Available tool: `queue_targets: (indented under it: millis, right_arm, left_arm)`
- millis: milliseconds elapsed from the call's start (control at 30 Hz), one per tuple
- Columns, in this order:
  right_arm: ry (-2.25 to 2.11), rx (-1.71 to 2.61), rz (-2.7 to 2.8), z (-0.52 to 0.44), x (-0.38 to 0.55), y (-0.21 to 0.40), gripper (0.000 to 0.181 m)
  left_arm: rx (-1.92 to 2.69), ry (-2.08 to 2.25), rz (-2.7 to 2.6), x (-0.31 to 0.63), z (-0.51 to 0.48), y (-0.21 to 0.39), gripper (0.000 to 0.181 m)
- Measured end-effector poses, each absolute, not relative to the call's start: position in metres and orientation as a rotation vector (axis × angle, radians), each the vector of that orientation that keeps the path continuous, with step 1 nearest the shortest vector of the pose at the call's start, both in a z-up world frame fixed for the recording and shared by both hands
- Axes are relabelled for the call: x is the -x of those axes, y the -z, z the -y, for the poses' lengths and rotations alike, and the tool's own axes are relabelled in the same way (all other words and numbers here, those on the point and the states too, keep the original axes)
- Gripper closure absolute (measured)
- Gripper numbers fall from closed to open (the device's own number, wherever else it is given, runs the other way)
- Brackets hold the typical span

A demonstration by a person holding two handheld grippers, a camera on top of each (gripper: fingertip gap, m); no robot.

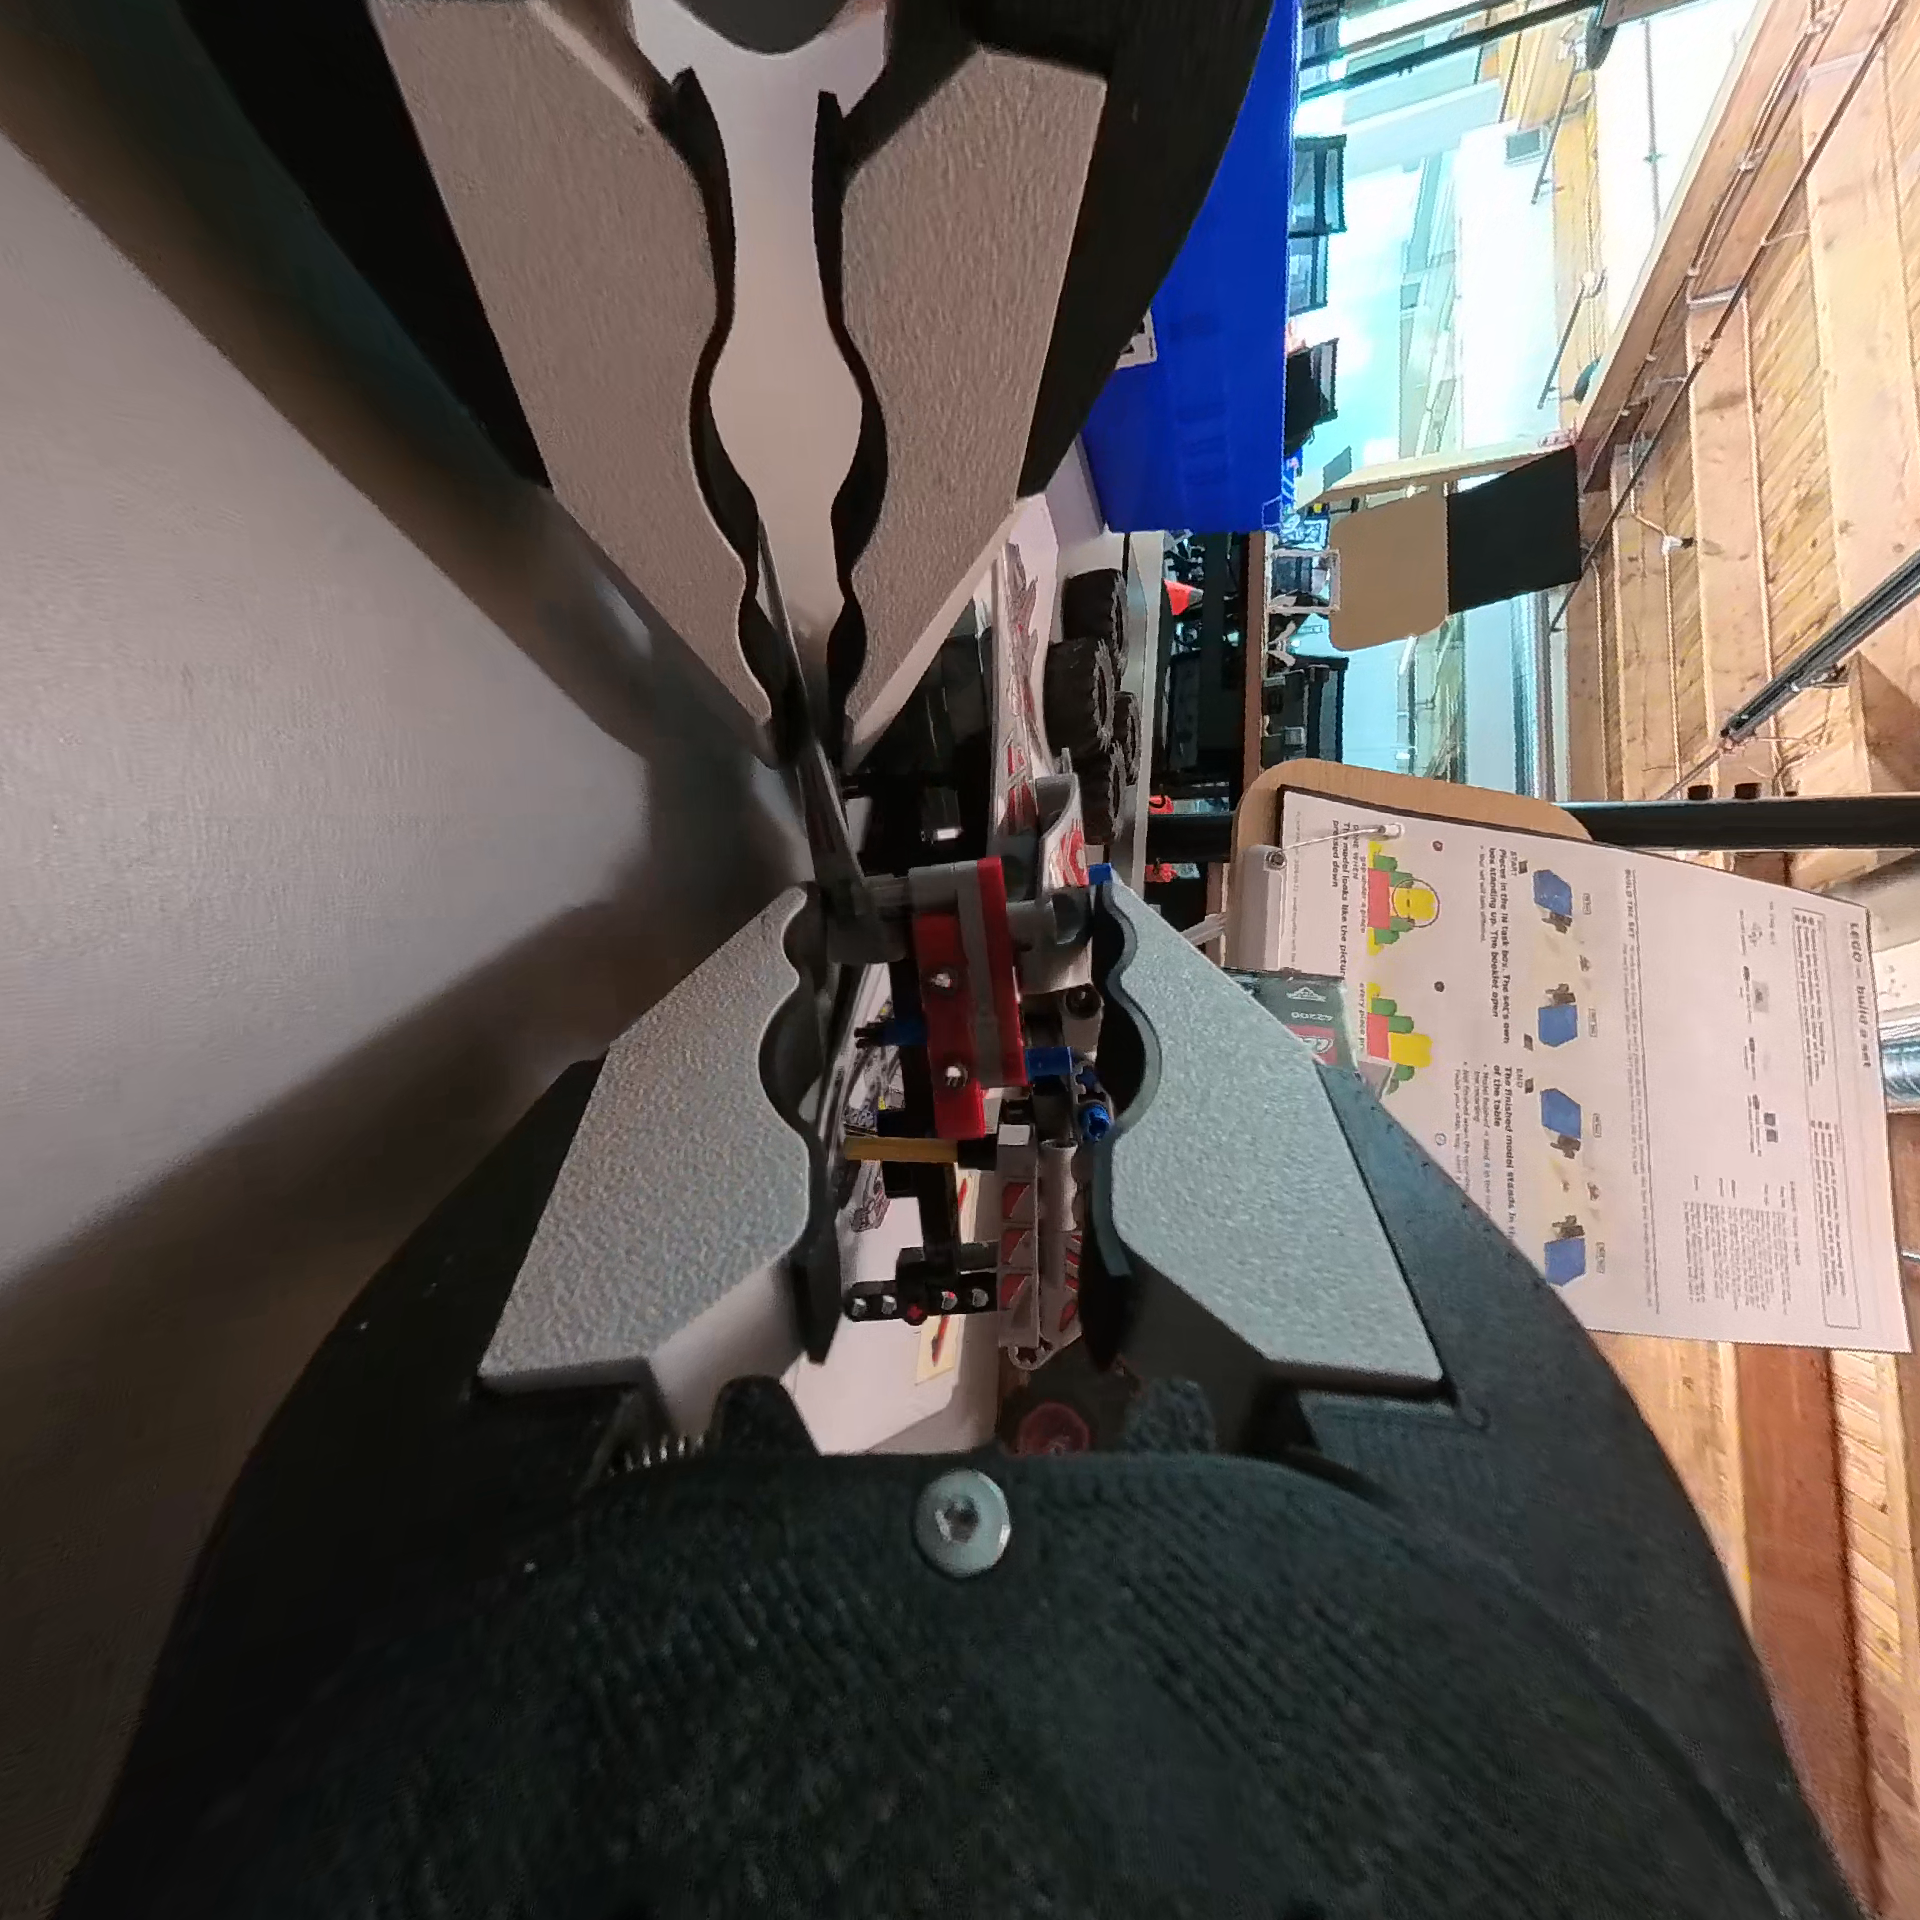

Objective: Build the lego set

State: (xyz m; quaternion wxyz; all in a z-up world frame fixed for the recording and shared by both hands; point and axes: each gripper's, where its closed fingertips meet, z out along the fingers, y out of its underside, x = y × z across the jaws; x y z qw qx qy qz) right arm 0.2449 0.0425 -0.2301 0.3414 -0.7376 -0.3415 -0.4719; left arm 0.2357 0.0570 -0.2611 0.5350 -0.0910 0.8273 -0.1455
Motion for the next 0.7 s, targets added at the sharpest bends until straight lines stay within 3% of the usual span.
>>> queue_targets:
  millis: [167,400,467,533,700]
  right_arm:
    - [1.199,1.870,0.887,-0.048,-0.238,0.227,0.136]
    - [1.278,1.881,0.904,-0.042,-0.244,0.231,0.137]
    - [1.289,1.886,0.893,-0.041,-0.245,0.230,0.137]
    - [1.289,1.890,0.890,-0.040,-0.246,0.230,0.137]
    - [1.287,1.891,0.888,-0.038,-0.246,0.230,0.137]
  left_arm:
    - [0.255,0.414,-1.979,-0.237,-0.057,0.260,0.176]
    - [0.277,0.584,-2.007,-0.224,-0.063,0.246,0.156]
    - [0.372,0.687,-2.019,-0.220,-0.080,0.236,0.169]
    - [0.436,0.680,-1.988,-0.225,-0.102,0.229,0.137]
    - [0.200,0.498,-1.952,-0.230,-0.111,0.233,0.137]
